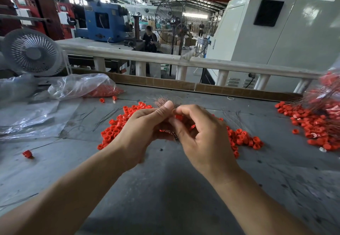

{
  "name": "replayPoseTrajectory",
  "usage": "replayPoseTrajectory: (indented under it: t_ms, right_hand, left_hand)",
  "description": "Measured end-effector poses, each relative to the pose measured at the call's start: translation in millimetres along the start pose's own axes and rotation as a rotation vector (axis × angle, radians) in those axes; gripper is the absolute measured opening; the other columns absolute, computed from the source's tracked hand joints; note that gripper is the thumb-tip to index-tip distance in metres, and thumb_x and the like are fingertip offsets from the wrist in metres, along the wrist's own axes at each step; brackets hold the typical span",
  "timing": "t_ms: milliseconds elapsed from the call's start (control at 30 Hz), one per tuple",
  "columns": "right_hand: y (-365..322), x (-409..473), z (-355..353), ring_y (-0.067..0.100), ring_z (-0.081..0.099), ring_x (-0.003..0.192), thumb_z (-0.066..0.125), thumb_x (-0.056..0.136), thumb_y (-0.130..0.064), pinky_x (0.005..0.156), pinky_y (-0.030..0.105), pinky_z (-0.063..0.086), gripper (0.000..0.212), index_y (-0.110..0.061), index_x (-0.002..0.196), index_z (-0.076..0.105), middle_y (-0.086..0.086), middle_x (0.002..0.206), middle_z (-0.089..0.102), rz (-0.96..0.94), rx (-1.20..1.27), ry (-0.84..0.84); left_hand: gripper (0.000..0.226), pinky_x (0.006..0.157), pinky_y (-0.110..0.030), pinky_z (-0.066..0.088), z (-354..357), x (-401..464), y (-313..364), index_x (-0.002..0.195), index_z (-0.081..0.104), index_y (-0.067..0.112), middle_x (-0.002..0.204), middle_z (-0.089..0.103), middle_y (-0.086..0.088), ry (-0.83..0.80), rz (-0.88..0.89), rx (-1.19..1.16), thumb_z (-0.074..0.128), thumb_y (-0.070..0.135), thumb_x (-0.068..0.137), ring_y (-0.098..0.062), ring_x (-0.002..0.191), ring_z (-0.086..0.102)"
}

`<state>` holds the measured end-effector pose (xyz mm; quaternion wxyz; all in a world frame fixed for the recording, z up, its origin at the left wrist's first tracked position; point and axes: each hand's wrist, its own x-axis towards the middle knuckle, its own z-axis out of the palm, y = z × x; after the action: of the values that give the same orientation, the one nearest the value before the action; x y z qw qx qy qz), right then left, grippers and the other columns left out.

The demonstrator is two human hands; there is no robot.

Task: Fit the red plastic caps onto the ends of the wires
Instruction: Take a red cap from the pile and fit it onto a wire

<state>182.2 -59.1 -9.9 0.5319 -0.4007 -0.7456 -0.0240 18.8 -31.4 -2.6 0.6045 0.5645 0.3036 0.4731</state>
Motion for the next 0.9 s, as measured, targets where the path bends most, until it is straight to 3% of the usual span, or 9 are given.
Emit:
replayPoseTrajectory:
  t_ms: [167, 267, 400, 467, 633, 767, 900]
  right_hand:
    - [3.9, -1.4, 2.3, 0.015, 0.064, 0.087, 0.071, 0.095, -0.014, 0.077, 0.036, 0.054, 0.01, -0.013, 0.104, 0.068, -0.003, 0.095, 0.067, 0.031, 0.036, -0.143]
    - [5.6, -1.9, 3.9, 0.013, 0.067, 0.087, 0.071, 0.093, -0.01, 0.077, 0.038, 0.056, 0.01, -0.015, 0.101, 0.068, -0.006, 0.093, 0.068, 0.076, 0.093, -0.195]
    - [10.0, -5.0, 5.4, 0.008, 0.071, 0.087, 0.073, 0.094, -0.015, 0.076, 0.035, 0.058, 0.01, -0.022, 0.099, 0.068, -0.011, 0.091, 0.073, 0.207, 0.187, -0.295]
    - [13.9, -6.6, 5.6, 0.006, 0.072, 0.088, 0.073, 0.094, -0.016, 0.077, 0.037, 0.059, 0.013, -0.026, 0.099, 0.066, -0.012, 0.091, 0.074, 0.261, 0.19, -0.326]
    - [16.5, -7.8, 6.0, -0.001, 0.072, 0.091, 0.072, 0.092, -0.019, 0.08, 0.031, 0.059, 0.019, -0.03, 0.104, 0.063, -0.016, 0.095, 0.076, 0.315, 0.186, -0.329]
    - [15.8, -8.0, 3.6, -0.001, 0.07, 0.084, 0.073, 0.091, -0.024, 0.072, 0.024, 0.056, 0.016, -0.032, 0.103, 0.067, -0.02, 0.089, 0.073, 0.3, 0.12, -0.317]
    - [16.6, -7.8, 3.0, 0.003, 0.068, 0.078, 0.071, 0.09, -0.019, 0.071, 0.028, 0.056, 0.013, -0.028, 0.099, 0.071, -0.016, 0.083, 0.072, 0.299, 0.062, -0.299]
  left_hand:
    - [0.042, 0.097, -0.04, 0.057, -1.0, 1.7, -1.8, 0.108, 0.075, 0.001, 0.113, 0.073, -0.022, -0.023, -0.009, -0.027, 0.056, 0.037, 0.098, -0.033, 0.109, 0.07]
    - [0.033, 0.1, -0.044, 0.052, -2.8, 2.6, -3.5, 0.106, 0.072, -0.003, 0.106, 0.073, -0.021, 0.047, 0.028, -0.026, 0.06, 0.025, 0.095, -0.031, 0.104, 0.069]
    - [0.026, 0.088, -0.037, 0.059, -4.5, 3.4, -4.2, 0.096, 0.072, -0.002, 0.094, 0.072, -0.022, 0.126, 0.057, -0.06, 0.068, 0.021, 0.084, -0.03, 0.09, 0.07]
    - [0.025, 0.088, -0.041, 0.059, -5.3, 4.1, -5.2, 0.094, 0.072, 0.0, 0.093, 0.073, -0.021, 0.158, 0.07, -0.037, 0.069, 0.021, 0.083, -0.03, 0.089, 0.071]
    - [0.015, 0.066, -0.026, 0.06, -8.8, 5.8, -6.4, 0.09, 0.074, 0.003, 0.083, 0.076, -0.014, 0.241, 0.076, 0.016, 0.07, 0.017, 0.085, -0.021, 0.077, 0.074]
    - [0.011, 0.062, -0.026, 0.058, -11.9, 7.0, -7.7, 0.091, 0.073, 0.003, 0.085, 0.077, -0.015, 0.312, 0.051, 0.134, 0.065, 0.008, 0.096, -0.021, 0.074, 0.073]
    - [0.011, 0.059, -0.028, 0.057, -14.2, 7.2, -8.6, 0.089, 0.074, 0.001, 0.08, 0.077, -0.013, 0.36, 0.029, 0.276, 0.066, 0.005, 0.096, -0.019, 0.067, 0.073]
